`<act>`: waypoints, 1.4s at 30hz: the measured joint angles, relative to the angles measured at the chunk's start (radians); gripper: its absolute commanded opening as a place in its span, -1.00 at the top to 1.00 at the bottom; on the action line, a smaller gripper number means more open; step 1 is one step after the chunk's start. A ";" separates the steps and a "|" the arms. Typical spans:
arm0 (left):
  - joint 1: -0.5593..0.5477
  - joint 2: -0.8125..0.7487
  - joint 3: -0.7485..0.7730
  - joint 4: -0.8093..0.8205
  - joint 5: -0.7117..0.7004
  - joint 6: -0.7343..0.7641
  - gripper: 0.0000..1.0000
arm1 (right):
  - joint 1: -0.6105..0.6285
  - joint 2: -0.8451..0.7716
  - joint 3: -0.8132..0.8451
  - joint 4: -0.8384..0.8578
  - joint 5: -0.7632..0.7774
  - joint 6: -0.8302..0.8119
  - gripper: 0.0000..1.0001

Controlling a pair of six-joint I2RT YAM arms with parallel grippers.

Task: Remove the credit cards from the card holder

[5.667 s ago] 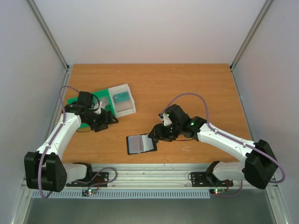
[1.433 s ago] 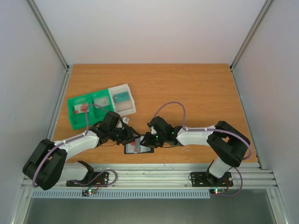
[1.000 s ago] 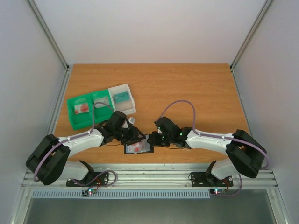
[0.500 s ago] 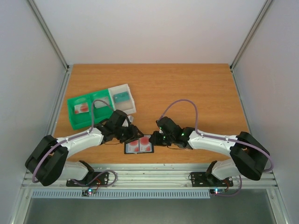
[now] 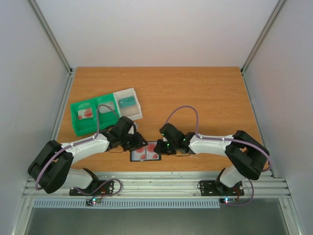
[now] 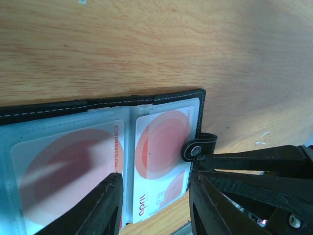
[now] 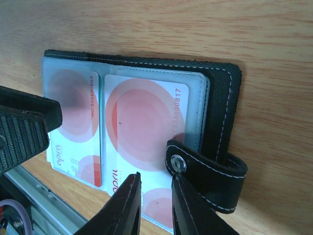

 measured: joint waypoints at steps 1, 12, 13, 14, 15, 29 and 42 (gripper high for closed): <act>0.000 0.003 0.000 0.000 0.000 0.001 0.23 | 0.000 0.004 0.000 0.000 0.000 0.000 0.60; 0.000 0.012 -0.020 0.006 0.001 0.001 0.24 | 0.002 0.003 0.000 0.000 -0.009 0.009 0.60; 0.000 0.012 -0.021 0.006 0.001 0.000 0.24 | 0.002 0.000 0.000 0.000 -0.010 0.012 0.60; 0.000 0.012 -0.021 0.006 0.002 0.000 0.24 | 0.002 -0.004 0.000 0.000 -0.011 0.014 0.60; 0.000 0.012 -0.023 0.007 0.002 0.000 0.24 | 0.002 -0.006 0.000 0.002 -0.013 0.017 0.60; 0.000 0.025 -0.043 0.044 0.008 -0.022 0.24 | 0.036 0.038 0.003 0.007 0.037 0.043 0.61; 0.000 0.079 -0.060 0.164 0.047 -0.066 0.25 | 0.036 0.025 -0.035 0.063 0.089 0.060 0.75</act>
